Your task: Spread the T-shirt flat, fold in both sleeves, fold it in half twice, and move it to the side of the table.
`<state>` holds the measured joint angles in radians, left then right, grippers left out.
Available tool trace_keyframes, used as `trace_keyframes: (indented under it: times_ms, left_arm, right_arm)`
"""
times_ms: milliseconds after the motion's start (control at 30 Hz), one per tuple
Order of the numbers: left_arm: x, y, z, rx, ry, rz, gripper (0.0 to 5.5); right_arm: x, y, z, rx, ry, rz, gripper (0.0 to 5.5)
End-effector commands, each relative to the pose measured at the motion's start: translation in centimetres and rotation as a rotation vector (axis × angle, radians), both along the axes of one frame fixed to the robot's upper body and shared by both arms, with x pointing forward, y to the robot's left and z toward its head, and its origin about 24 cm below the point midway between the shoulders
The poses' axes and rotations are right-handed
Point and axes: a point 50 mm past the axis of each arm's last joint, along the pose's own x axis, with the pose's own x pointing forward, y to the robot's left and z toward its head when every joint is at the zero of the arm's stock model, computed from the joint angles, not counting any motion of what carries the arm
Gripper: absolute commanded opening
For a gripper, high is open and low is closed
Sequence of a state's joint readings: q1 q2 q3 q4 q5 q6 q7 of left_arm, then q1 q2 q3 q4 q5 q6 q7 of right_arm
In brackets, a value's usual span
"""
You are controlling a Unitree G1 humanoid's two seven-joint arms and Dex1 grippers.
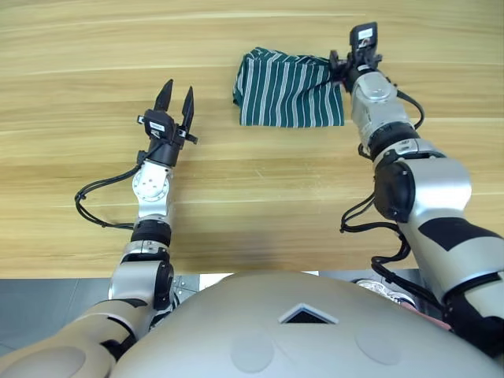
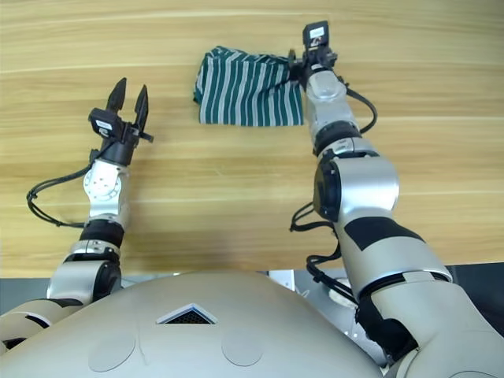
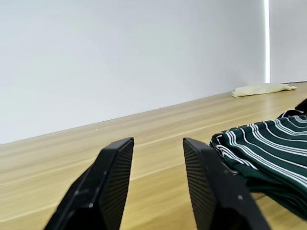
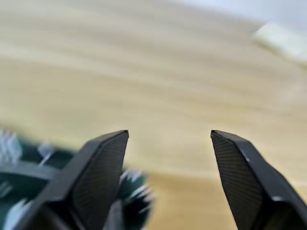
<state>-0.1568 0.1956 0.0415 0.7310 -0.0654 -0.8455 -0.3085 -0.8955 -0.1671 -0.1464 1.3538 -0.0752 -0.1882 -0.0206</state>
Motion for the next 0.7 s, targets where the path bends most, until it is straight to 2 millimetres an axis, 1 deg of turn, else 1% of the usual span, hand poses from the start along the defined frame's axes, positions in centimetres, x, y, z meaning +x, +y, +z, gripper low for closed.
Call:
trace_keyframes:
  times_ms: [33, 100, 167, 200, 267, 333, 400, 467, 600, 700]
  left_arm:
    - [-1.3, -0.6, -1.7, -0.020, 0.073, -0.010, 1.90]
    - [-1.7, -1.1, -2.0, -0.004, 0.078, -0.043, 1.90]
    - [-1.8, -1.2, -2.1, -0.003, 0.085, -0.047, 1.90]
    - [-1.8, -1.2, -2.1, -0.010, 0.086, -0.040, 1.90]
    - [-1.8, -1.3, -2.2, -0.015, 0.087, -0.037, 1.90]
    - [-1.8, -1.7, -2.3, -0.012, 0.092, -0.053, 1.90]
    - [-2.0, -1.9, -2.4, -0.008, 0.098, -0.064, 1.90]
    - [-2.0, -2.0, -2.4, -0.007, 0.099, -0.067, 1.90]
    - [-2.1, -2.0, -2.5, -0.007, 0.101, -0.068, 1.90]
    - [-2.3, -2.2, -2.5, -0.011, 0.097, -0.070, 1.90]
  right_arm:
    - [0.9, 0.9, 2.5, 0.045, -0.157, 0.056, 3.16]
    - [0.6, 1.5, 2.7, -0.048, -0.224, 0.133, 3.16]
    - [0.1, 2.8, 2.8, -0.098, -0.297, 0.296, 3.16]
    - [-0.3, 3.7, 2.5, -0.109, -0.301, 0.392, 3.16]
    - [-1.1, 5.1, 1.4, -0.168, -0.269, 0.528, 3.16]
    - [-2.1, 5.7, -0.3, -0.237, -0.210, 0.613, 3.16]
    - [-2.7, 5.8, -1.7, -0.269, -0.141, 0.631, 3.16]
    - [-2.5, 5.6, -2.0, -0.278, -0.091, 0.595, 3.16]
    - [-1.4, 5.8, -1.1, -0.287, -0.046, 0.523, 3.16]
    - [-0.5, 7.0, -0.1, -0.317, -0.029, 0.495, 3.16]
